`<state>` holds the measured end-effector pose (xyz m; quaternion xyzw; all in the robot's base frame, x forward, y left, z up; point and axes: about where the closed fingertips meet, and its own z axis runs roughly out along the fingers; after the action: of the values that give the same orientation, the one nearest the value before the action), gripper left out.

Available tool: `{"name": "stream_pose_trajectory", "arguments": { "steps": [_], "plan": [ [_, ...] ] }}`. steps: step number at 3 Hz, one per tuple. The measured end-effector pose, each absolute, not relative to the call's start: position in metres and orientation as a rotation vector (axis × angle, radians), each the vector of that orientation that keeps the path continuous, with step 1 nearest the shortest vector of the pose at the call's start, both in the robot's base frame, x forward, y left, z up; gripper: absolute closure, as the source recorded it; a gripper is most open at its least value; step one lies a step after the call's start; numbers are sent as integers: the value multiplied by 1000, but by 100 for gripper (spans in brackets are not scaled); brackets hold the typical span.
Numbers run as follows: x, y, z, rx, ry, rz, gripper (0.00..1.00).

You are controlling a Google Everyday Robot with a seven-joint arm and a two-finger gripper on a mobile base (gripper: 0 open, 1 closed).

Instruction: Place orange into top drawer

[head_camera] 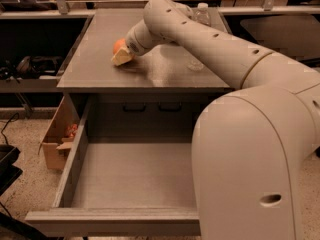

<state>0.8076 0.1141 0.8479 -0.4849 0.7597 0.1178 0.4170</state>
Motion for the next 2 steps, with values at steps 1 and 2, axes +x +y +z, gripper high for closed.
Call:
{"name": "stream_pose_trajectory", "arguments": {
  "steps": [1,2],
  "plan": [
    [809,106,872,-1224,1860,282,64],
    [794,92,908,-1252,1796,270,87]
  ]
}}
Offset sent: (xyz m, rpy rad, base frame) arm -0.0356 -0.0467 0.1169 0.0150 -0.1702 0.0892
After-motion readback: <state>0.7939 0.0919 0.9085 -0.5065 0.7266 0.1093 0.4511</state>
